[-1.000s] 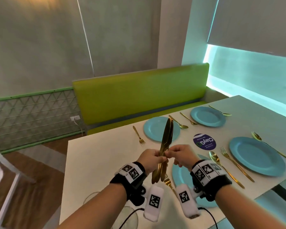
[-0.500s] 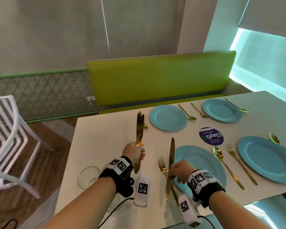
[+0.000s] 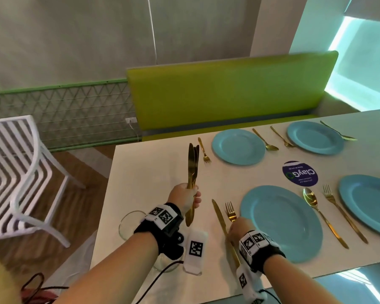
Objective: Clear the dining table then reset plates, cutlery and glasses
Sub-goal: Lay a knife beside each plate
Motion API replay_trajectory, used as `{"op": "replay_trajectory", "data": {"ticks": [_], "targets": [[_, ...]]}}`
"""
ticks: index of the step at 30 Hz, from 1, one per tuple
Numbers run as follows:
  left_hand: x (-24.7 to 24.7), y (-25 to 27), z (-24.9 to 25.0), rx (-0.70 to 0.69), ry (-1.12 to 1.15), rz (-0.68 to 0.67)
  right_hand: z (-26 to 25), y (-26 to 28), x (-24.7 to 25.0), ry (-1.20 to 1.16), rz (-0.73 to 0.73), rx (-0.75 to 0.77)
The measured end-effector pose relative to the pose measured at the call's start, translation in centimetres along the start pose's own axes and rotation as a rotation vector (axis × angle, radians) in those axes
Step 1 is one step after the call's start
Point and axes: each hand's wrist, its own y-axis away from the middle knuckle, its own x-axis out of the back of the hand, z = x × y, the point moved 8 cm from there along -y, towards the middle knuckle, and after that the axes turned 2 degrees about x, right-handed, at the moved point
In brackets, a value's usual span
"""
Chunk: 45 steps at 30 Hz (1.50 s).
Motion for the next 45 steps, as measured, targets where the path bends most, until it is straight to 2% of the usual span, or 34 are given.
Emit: {"op": "replay_trajectory", "data": {"ticks": [8, 12, 16, 21, 27, 32, 35, 37, 41, 45], "targets": [[-0.6, -0.7, 0.0, 0.0, -0.023, -0.073, 0.7, 0.7, 0.2, 0.008, 0.072, -0.094], [-1.3, -0.8, 0.8, -0.014, -0.038, -0.134, 0.1, 2.3, 3.8, -0.13, 0.103, -0.091], [-2.5, -0.3, 2.1, -0.055, -0.068, -0.204, -1.4, 5.0, 10.2, -0.419, 0.269, 0.033], [-6.1, 1.0, 3.2, -0.106, -0.097, -0.335, -2.4, 7.5, 14.1, -0.724, 0.337, 0.139], [-11.2, 2.3, 3.4, -0.125, -0.127, -0.489, 1.2, 7.4, 14.5, -0.721, 0.356, 0.115], [-14.6, 2.2, 3.4, -0.117, -0.17, -0.531, 4.7, 6.0, 14.8, -0.905, 0.32, 0.102], [-16.4, 0.9, 3.8, -0.141, -0.219, -0.442, 7.9, 4.8, 16.1, -0.882, 0.344, 0.087], [-17.7, -0.3, 4.0, -0.126, -0.174, -0.406, 10.9, 3.6, 17.2, -0.837, 0.354, 0.059], [-19.9, -2.5, 4.2, -0.079, -0.127, -0.3, 18.3, 1.9, 18.5, -0.51, 0.334, -0.097], [-22.5, -3.9, 4.0, -0.067, -0.131, -0.259, 24.6, 0.3, 17.2, -0.287, 0.216, -0.249]]}}
